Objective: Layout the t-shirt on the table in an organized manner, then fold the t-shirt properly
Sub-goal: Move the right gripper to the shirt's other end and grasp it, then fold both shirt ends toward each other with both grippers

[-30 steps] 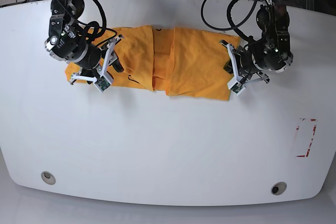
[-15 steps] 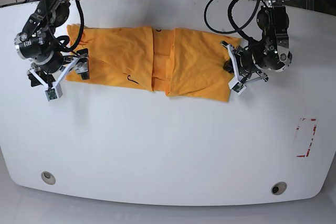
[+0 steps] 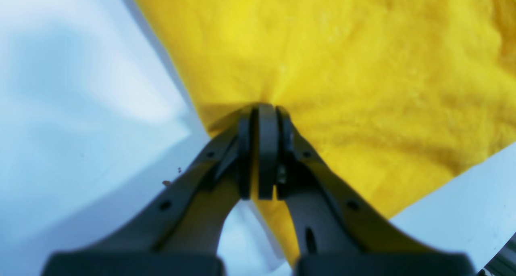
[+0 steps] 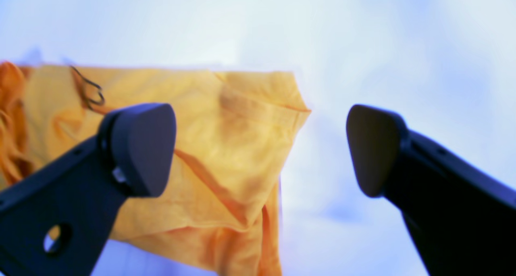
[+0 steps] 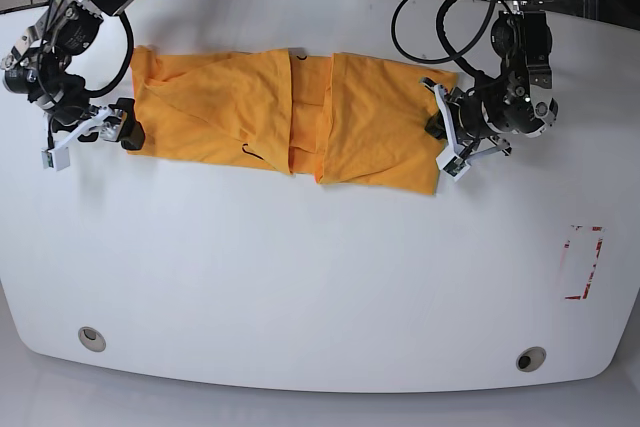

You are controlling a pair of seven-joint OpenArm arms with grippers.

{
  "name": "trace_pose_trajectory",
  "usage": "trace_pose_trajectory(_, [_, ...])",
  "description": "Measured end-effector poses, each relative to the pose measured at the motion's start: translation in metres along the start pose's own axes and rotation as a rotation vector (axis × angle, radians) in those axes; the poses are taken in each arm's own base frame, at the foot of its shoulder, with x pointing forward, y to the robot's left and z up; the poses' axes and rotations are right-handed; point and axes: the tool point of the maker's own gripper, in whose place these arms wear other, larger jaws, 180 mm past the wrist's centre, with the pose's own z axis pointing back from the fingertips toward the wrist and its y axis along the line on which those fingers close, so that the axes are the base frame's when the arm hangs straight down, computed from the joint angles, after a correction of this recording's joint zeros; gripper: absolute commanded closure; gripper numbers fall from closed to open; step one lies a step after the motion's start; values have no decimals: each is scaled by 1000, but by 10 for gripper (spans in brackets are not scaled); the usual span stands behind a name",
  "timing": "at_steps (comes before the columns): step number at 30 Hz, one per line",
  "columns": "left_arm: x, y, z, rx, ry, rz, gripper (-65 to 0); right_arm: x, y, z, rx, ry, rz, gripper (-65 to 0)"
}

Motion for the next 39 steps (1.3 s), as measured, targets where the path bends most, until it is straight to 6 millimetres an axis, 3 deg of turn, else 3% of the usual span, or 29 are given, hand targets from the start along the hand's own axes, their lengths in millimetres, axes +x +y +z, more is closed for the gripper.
trace_pose_trajectory(7, [0,0,0,0,2,-1,0,-22,-24,0,51,36,-121,-650])
trace_pose_trajectory(17, [0,0,0,0,1,-1,0,-45,-21,0,75,67,-145,-650])
trace_pose_trajectory(21, [0,0,0,1,1,-2,0,-55,-8,-8,104,66,-124,-650])
trace_pose_trajectory(31, [0,0,0,3,3,-4,0,-61,34,-28,210,68,-92,-488])
trace_pose_trajectory(39, [-1,-1,0,0,1,-1,0,-64,63,-34,239,100,-9,-465])
